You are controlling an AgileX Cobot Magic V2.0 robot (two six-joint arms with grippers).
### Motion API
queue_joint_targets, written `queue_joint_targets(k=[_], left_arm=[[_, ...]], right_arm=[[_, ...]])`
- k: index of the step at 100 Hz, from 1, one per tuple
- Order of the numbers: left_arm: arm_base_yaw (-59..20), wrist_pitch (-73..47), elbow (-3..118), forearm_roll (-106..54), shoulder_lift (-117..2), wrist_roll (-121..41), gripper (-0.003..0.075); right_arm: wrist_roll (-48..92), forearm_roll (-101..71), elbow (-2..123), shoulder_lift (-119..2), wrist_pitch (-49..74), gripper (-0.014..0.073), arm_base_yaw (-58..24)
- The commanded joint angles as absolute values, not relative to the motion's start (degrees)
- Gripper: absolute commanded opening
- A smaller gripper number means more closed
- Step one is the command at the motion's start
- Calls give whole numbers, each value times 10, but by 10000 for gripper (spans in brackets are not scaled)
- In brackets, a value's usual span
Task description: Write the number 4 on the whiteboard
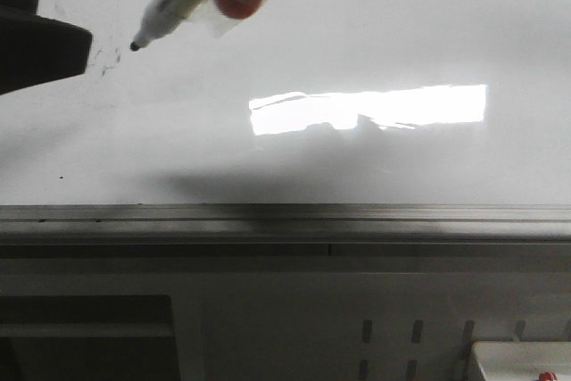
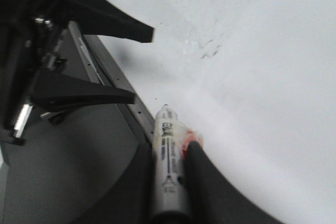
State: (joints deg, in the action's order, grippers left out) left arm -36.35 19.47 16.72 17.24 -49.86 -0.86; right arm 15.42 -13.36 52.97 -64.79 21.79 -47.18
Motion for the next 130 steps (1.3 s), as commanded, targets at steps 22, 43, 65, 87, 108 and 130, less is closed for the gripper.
queue_joint_targets(k=[22,43,65,87,108,130], left_arm=[[-362,201,185,129,-430,-10,428],[-362,201,185,112,-430,-10,428],[-362,201,185,112,-430,-10,428],[-362,201,185,112,-430,-10,428],[-362,201,185,113,-430,-12,428],[-362,201,185,113,-430,-22,428]], right_arm=[[160,-113,650,-712,220,-64,-406],[160,-100,668,-745,188,-64,-395],[160,-100,660,-756,196,-64,-395],[160,-124,614,-766,197,-64,-402],[160,-127,603,-766,185,-64,-421],[160,-127,589,-735,223,-64,-379]])
